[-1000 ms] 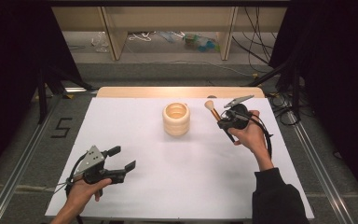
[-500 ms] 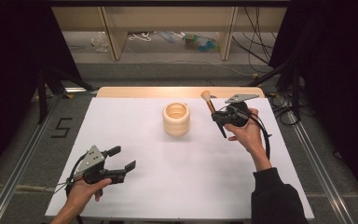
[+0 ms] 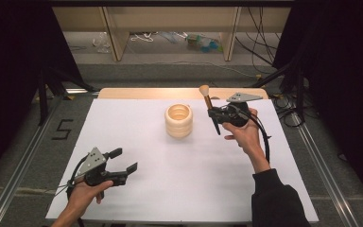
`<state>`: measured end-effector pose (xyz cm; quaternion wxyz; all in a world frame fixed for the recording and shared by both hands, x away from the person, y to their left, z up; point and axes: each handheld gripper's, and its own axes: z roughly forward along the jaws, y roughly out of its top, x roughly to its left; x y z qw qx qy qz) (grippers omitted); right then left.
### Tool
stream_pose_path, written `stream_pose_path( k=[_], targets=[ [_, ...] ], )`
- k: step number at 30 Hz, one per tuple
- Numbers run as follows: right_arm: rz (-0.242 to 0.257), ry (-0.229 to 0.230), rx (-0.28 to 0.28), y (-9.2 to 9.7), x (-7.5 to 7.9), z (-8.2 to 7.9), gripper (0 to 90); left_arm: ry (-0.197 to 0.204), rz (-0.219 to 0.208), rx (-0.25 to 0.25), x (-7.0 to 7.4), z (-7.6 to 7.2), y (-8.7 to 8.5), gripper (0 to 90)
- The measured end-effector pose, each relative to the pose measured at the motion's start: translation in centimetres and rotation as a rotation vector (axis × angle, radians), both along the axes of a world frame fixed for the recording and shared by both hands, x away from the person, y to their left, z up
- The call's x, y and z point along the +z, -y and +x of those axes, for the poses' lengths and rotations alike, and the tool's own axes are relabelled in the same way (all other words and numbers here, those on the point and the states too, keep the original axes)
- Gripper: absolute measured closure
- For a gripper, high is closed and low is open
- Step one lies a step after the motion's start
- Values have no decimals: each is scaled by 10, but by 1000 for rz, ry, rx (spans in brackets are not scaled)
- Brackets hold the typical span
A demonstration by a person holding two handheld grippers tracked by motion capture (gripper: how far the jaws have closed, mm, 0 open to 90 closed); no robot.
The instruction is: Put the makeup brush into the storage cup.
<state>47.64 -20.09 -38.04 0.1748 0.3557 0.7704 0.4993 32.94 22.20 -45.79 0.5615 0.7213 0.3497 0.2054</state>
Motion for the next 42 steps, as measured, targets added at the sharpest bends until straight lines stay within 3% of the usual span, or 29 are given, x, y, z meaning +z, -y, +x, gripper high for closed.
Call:
stream_pose_path(
  k=[6,17,18,22,28,29,42],
  targets=[
    [31,53,3,-6,2,4,746,-12,-4,12,0,-1,0,177],
    [110,75,0,-16,1,14,745,-3,4,5,0,0,-1,177],
    [104,92,-2,-17,1,16,746,-3,3,6,0,0,-1,177],
    [119,83,-2,-26,2,20,746,-2,4,6,0,0,-1,177],
    [133,115,-4,-36,2,29,745,-1,5,5,0,0,-1,177],
    [142,93,-2,-37,3,28,745,-1,3,6,0,0,-1,177],
    [168,137,-8,-58,9,41,746,-1,4,4,0,0,-1,177]
  ],
)
